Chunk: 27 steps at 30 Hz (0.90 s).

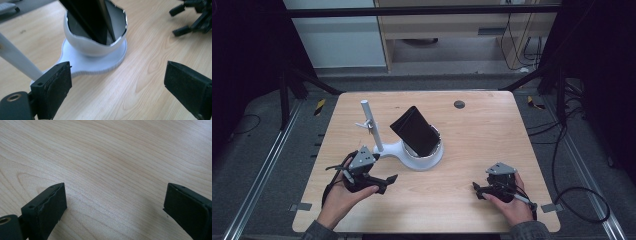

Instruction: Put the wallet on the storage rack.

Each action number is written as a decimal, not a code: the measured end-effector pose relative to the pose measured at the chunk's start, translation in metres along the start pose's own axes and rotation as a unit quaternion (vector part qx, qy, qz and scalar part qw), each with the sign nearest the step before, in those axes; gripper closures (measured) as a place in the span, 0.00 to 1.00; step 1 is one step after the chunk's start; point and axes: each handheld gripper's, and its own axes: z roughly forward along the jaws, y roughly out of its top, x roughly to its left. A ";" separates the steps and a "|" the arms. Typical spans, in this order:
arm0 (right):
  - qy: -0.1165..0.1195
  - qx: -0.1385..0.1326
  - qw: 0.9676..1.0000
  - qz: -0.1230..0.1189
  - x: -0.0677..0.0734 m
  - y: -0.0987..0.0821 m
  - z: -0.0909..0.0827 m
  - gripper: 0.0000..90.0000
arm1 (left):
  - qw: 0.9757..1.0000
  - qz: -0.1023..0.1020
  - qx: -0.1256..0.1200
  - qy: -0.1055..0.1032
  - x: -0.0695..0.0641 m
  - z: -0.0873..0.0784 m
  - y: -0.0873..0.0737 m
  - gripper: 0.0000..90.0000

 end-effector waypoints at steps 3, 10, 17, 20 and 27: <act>0.001 0.002 1.000 0.001 0.000 0.000 0.000 0.05 | 1.000 -0.005 0.006 0.000 0.000 0.004 -0.009 0.08; 0.001 0.000 1.000 -0.001 0.000 0.000 0.000 0.05 | 0.999 -0.013 0.033 0.013 0.006 0.020 -0.038 0.07; 0.001 0.003 1.000 -0.003 0.000 0.000 0.000 0.05 | 0.997 -0.046 0.050 0.040 0.024 0.028 -0.067 0.08; 0.000 0.005 1.000 -0.004 0.000 0.000 0.001 0.05 | 0.996 -0.062 0.059 0.038 0.031 0.030 -0.076 0.08; 0.011 0.006 1.000 0.005 0.001 0.000 0.002 0.05 | 0.993 -0.077 0.082 0.046 0.041 0.035 -0.092 0.08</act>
